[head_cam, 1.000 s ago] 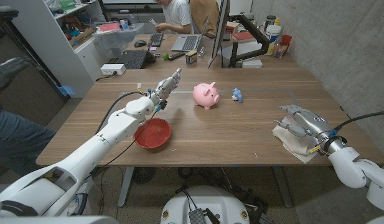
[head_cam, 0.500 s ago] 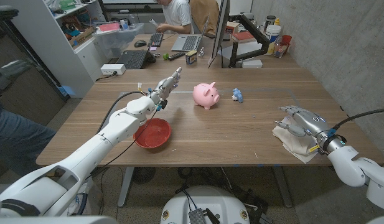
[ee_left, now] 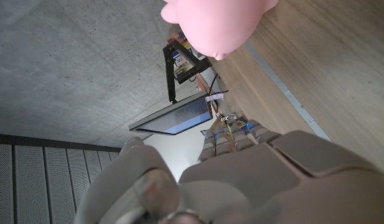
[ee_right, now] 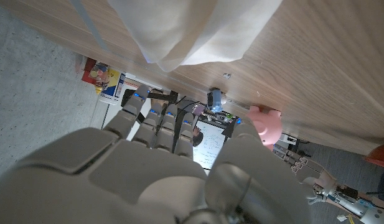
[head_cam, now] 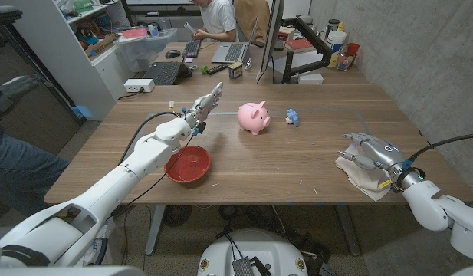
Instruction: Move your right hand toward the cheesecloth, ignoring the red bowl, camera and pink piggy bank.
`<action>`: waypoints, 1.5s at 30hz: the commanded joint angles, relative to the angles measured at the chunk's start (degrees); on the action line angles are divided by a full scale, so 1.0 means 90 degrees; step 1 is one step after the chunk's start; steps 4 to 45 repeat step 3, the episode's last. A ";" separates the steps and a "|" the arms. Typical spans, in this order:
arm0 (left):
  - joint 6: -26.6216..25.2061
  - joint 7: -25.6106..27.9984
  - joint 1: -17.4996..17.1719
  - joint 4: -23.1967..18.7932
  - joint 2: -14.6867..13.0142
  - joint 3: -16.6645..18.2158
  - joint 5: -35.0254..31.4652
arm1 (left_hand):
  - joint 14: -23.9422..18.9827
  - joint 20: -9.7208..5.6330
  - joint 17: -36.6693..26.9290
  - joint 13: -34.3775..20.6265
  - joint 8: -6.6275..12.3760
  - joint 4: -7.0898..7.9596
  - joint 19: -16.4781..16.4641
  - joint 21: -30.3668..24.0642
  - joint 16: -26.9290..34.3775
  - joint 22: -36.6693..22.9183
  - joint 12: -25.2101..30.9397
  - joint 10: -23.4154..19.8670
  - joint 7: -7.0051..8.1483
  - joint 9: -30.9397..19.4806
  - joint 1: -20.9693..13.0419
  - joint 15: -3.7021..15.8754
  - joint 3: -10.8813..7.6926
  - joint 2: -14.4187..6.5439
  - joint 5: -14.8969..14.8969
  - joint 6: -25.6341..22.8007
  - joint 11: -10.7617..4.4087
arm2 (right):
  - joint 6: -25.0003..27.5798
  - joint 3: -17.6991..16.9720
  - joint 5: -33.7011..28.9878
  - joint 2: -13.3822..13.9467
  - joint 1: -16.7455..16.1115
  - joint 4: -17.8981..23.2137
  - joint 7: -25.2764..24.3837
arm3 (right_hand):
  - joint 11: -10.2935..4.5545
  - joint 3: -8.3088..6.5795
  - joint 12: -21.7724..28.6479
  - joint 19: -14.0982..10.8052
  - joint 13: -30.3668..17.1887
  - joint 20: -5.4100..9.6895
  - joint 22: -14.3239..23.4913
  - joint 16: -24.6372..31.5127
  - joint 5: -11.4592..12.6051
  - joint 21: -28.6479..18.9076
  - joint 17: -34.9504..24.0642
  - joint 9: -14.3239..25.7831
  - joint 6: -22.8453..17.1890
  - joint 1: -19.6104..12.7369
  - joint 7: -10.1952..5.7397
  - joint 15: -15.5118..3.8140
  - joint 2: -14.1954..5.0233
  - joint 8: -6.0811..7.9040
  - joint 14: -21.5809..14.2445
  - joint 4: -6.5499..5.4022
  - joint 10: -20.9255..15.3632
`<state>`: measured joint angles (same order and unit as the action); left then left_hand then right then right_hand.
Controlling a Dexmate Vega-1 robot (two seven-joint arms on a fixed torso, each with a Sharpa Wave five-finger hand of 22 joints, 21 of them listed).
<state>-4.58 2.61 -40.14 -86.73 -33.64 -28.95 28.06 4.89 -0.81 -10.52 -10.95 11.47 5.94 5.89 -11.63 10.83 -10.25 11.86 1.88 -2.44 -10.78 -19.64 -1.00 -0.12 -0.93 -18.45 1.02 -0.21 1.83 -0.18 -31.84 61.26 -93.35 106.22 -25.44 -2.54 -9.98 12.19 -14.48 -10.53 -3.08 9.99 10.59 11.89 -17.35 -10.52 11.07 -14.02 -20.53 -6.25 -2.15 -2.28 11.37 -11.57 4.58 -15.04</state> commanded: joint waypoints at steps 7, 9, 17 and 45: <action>0.0061 -0.0066 0.0072 0.0091 0.0050 -0.0018 -0.0024 | 0.0042 0.0004 -0.0029 -0.0011 0.0013 0.0013 0.0075 0.0023 0.0000 -0.0026 -0.0013 0.0046 -0.0025 -0.0025 0.0003 0.0009 0.0028 -0.0078 0.0014 0.0006 0.0012 | 0.0092 0.0177 0.0095 0.0092 0.0077 0.0000 -0.0104 | 0.0042 -0.0012 0.0004 -0.0034 -0.0016 -0.0027 0.0027 0.0043 0.0041 0.0026 -0.0017 0.0008 -0.0027 0.0045 -0.0038 -0.0149 -0.0006 0.0006 -0.0050 0.0018 -0.0011; 0.0061 -0.0066 0.0072 0.0091 0.0050 -0.0018 -0.0024 | 0.0042 0.0004 -0.0029 -0.0011 0.0013 0.0013 0.0075 0.0023 0.0000 -0.0026 -0.0013 0.0046 -0.0025 -0.0025 0.0003 0.0009 0.0028 -0.0078 0.0014 0.0006 0.0012 | 0.0092 0.0177 0.0095 0.0092 0.0077 0.0000 -0.0104 | 0.0042 -0.0012 0.0004 -0.0034 -0.0016 -0.0027 0.0027 0.0043 0.0041 0.0026 -0.0017 0.0008 -0.0027 0.0045 -0.0038 -0.0149 -0.0006 0.0006 -0.0050 0.0018 -0.0011; 0.0061 -0.0066 0.0072 0.0091 0.0050 -0.0018 -0.0024 | 0.0042 0.0004 -0.0029 -0.0011 0.0013 0.0013 0.0075 0.0023 0.0000 -0.0026 -0.0013 0.0046 -0.0025 -0.0025 0.0003 0.0009 0.0028 -0.0078 0.0014 0.0006 0.0012 | 0.0092 0.0177 0.0095 0.0092 0.0077 0.0000 -0.0104 | 0.0042 -0.0012 0.0004 -0.0034 -0.0016 -0.0027 0.0027 0.0043 0.0041 0.0026 -0.0017 0.0008 -0.0027 0.0045 -0.0038 -0.0149 -0.0006 0.0006 -0.0050 0.0018 -0.0011; 0.0061 -0.0066 0.0072 0.0091 0.0050 -0.0018 -0.0024 | 0.0042 0.0004 -0.0029 -0.0011 0.0013 0.0013 0.0075 0.0023 0.0000 -0.0026 -0.0013 0.0046 -0.0025 -0.0025 0.0003 0.0009 0.0028 -0.0078 0.0014 0.0006 0.0012 | 0.0092 0.0177 0.0095 0.0092 0.0077 0.0000 -0.0104 | 0.0042 -0.0012 0.0004 -0.0034 -0.0016 -0.0027 0.0027 0.0043 0.0041 0.0026 -0.0017 0.0008 -0.0027 0.0045 -0.0038 -0.0149 -0.0006 0.0006 -0.0050 0.0018 -0.0011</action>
